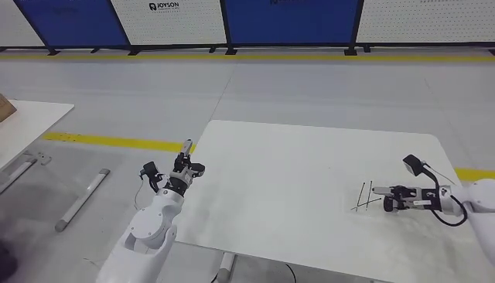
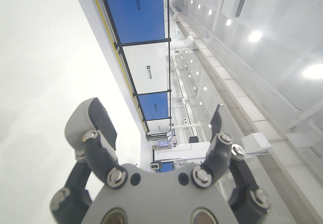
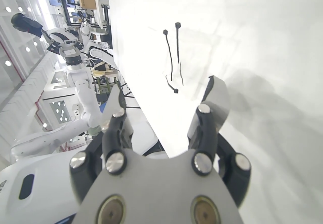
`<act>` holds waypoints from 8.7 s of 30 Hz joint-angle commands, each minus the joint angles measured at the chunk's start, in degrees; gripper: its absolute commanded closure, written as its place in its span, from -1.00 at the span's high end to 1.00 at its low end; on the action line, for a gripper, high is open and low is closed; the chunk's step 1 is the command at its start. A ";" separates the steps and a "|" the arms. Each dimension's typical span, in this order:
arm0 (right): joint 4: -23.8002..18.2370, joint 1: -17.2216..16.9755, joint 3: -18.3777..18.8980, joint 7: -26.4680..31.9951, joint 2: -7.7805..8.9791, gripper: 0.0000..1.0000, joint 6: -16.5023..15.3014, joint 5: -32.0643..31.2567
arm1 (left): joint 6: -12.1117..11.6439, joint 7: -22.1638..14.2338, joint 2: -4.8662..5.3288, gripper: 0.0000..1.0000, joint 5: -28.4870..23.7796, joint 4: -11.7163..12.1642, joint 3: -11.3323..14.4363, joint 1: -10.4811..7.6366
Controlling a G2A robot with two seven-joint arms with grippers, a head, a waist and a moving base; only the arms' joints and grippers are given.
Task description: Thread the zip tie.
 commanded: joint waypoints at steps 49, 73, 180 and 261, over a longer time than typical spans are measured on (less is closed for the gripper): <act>7.19 2.14 -1.53 0.16 -1.52 -0.68 -0.95 2.48 | 0.00 0.00 0.00 1.00 0.00 0.00 0.00 0.00; -7.44 -4.82 5.40 0.16 4.47 -1.00 -0.95 20.00 | 0.00 0.00 0.00 1.00 0.00 0.00 0.00 0.00; -34.90 -19.50 -1.42 -23.24 0.75 -1.00 -0.95 28.42 | 6.04 -26.84 -0.10 1.00 5.69 1.88 19.57 -8.93; -38.37 -21.27 -6.84 -41.23 -5.64 -1.00 -0.95 22.83 | -7.02 -9.74 -3.86 -0.90 4.51 9.08 30.80 -18.91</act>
